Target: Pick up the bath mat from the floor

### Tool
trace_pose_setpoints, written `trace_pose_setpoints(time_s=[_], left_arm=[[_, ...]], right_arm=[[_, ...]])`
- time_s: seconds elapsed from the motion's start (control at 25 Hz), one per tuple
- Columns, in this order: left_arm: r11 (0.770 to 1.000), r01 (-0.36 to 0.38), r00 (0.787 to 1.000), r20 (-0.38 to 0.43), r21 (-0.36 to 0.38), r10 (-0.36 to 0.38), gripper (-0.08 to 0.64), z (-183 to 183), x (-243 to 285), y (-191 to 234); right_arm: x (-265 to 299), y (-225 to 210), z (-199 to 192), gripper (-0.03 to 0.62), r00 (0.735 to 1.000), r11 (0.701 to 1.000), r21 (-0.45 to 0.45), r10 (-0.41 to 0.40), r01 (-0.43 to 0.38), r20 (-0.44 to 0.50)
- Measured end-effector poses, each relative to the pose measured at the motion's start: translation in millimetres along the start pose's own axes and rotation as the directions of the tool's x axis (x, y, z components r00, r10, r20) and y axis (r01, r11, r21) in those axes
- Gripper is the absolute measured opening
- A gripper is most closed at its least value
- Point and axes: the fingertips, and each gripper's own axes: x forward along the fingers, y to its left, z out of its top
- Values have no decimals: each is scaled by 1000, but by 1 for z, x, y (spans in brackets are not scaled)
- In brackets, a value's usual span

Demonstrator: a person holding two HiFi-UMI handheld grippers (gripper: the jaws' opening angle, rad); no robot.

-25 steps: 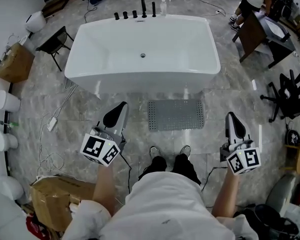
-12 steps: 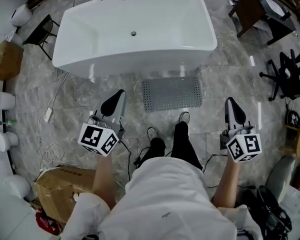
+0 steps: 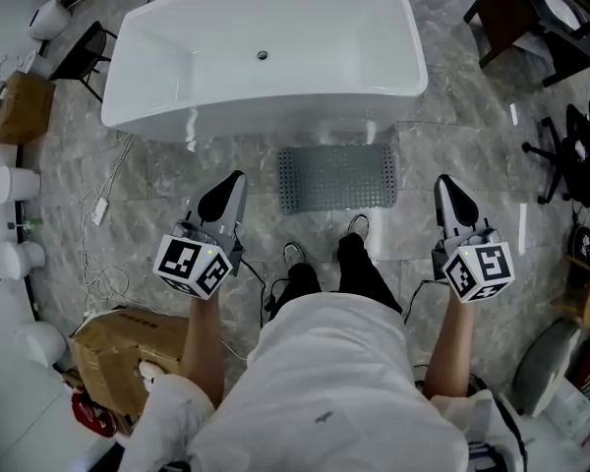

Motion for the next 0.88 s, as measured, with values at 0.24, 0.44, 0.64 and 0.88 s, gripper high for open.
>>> trace_pose_setpoints(time_s=[0.24, 0.44, 0.64, 0.88], left_arm=[[995, -75, 996, -42, -66, 73, 14, -18, 40, -17], [991, -106, 989, -110, -81, 96, 14, -51, 70, -26], [992, -106, 990, -99, -61, 100, 14, -72, 94, -18], [986, -95, 976, -207, -135, 66, 12, -141, 127, 6]], right_arm=[[26, -60, -30, 9, 996, 999, 20, 47, -45, -81], [44, -98, -64, 9, 991, 999, 42, 20, -14, -129], [65, -107, -107, 9, 979, 997, 73, 32, -17, -204], [94, -115, -175, 9, 956, 995, 98, 28, 1, -291]])
